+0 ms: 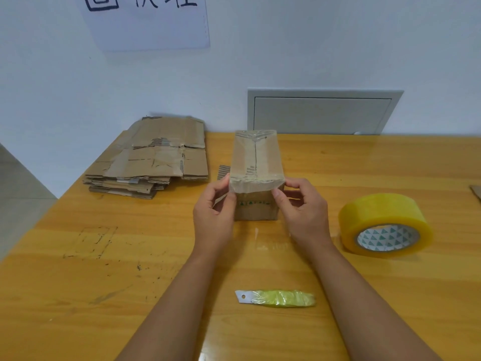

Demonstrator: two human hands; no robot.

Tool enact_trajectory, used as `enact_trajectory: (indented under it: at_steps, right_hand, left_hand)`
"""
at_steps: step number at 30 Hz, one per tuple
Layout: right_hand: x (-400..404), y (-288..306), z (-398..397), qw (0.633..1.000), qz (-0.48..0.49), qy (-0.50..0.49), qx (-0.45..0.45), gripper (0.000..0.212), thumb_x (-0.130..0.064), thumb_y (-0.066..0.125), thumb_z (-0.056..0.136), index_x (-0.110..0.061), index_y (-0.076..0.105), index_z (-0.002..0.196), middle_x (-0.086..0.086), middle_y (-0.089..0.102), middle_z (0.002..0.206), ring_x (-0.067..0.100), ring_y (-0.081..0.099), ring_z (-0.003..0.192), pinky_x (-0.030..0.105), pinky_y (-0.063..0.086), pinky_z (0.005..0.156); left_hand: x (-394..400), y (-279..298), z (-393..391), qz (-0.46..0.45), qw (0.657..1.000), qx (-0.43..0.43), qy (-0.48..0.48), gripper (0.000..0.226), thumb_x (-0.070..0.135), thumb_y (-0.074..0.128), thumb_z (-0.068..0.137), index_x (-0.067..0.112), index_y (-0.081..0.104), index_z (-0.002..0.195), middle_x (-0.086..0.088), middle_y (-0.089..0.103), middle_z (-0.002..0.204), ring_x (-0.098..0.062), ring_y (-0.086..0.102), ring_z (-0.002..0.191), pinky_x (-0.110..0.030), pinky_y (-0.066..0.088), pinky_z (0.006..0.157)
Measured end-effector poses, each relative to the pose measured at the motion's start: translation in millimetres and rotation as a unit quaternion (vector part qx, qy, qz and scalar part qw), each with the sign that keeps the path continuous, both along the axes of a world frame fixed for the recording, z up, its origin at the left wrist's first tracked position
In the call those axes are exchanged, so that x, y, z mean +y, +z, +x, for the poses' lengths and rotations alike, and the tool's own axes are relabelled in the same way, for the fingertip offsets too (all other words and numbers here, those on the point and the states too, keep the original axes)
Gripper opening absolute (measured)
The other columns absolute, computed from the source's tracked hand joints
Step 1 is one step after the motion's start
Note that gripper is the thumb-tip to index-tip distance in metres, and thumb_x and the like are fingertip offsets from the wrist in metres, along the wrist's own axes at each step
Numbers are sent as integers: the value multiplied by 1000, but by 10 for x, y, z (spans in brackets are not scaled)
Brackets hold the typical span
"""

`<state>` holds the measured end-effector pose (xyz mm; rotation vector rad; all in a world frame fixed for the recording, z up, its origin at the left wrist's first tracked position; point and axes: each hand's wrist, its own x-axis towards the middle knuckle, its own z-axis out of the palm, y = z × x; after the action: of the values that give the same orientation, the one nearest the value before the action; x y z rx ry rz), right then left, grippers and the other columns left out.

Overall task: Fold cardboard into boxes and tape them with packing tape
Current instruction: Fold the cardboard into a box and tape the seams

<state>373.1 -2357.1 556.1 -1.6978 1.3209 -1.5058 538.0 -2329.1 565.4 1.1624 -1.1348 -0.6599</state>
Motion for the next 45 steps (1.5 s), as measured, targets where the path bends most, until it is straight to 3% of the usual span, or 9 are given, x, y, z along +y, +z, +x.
enact_trajectory:
  at_steps: [5, 8, 11, 15, 21, 24, 31, 40, 45]
  right_hand:
    - [87, 98, -16, 995, 55, 25, -83, 20, -43, 52, 87, -23, 50, 86, -7, 70, 104, 16, 67, 98, 47, 56, 79]
    - [132, 218, 30, 991, 95, 20, -87, 42, -61, 53, 88, -23, 53, 71, -11, 63, 72, 8, 60, 75, 39, 52, 67]
    - [160, 334, 67, 991, 113, 22, -68, 46, -47, 58, 94, -7, 59, 70, -22, 67, 79, -3, 59, 72, 19, 45, 63]
    - [161, 347, 96, 991, 124, 10, -53, 33, -27, 63, 93, -9, 56, 66, -14, 71, 99, -1, 61, 77, 27, 48, 70]
    - [155, 327, 95, 989, 134, 9, -60, 28, -24, 62, 95, -9, 59, 71, -14, 67, 106, -18, 58, 80, 11, 46, 67]
    - [137, 294, 124, 993, 114, 5, -41, 29, -28, 63, 95, -8, 61, 73, -14, 68, 101, -17, 58, 82, 22, 50, 77]
    - [14, 125, 69, 997, 28, -13, 65, 32, -20, 62, 96, -28, 50, 68, -8, 61, 95, 5, 55, 88, 30, 43, 75]
    - [-32, 43, 58, 996, -14, -33, 79, 17, -22, 63, 96, -23, 46, 97, -4, 59, 93, 15, 59, 83, 44, 53, 71]
    - [-41, 15, 56, 984, -74, -16, 160, 39, -40, 53, 97, -31, 52, 135, -4, 52, 107, 13, 56, 89, 39, 57, 68]
  left_hand:
    - [53, 23, 7, -9, 997, 69, -39, 27, 20, 43, 93, 17, 59, 114, 4, 67, 118, -10, 63, 113, -25, 53, 93]
    - [50, 42, -17, 5, 998, 65, -23, 28, 45, 51, 98, 17, 56, 96, 13, 70, 103, -2, 64, 97, -24, 54, 83]
    - [44, 50, -26, 23, 999, 23, 1, 32, 48, 55, 92, 17, 62, 89, -3, 70, 116, -14, 63, 113, -40, 54, 96]
    - [23, 41, -8, 40, 999, 16, 16, 20, 22, 57, 99, 7, 62, 87, 2, 67, 123, 5, 57, 117, -37, 52, 98]
    - [-6, 29, -3, 40, 998, 49, 21, 19, 18, 58, 99, 1, 60, 91, 2, 68, 122, 1, 63, 109, -36, 54, 94]
    - [-13, 27, -5, 38, 998, 36, 28, 19, 22, 61, 98, 5, 61, 88, 2, 70, 117, -4, 62, 116, -44, 52, 99]
    - [-41, 10, 33, 38, 997, -54, 51, 15, 18, 60, 98, 21, 56, 84, 15, 65, 115, 8, 59, 109, -12, 49, 81]
    - [-104, 2, 33, 0, 990, -127, 66, 28, 14, 59, 98, 38, 45, 96, 16, 62, 113, -4, 62, 103, -26, 54, 82]
    - [-98, -13, 105, -36, 985, -166, 25, 39, 8, 56, 99, 32, 49, 129, 13, 59, 117, 7, 57, 106, -8, 46, 81]
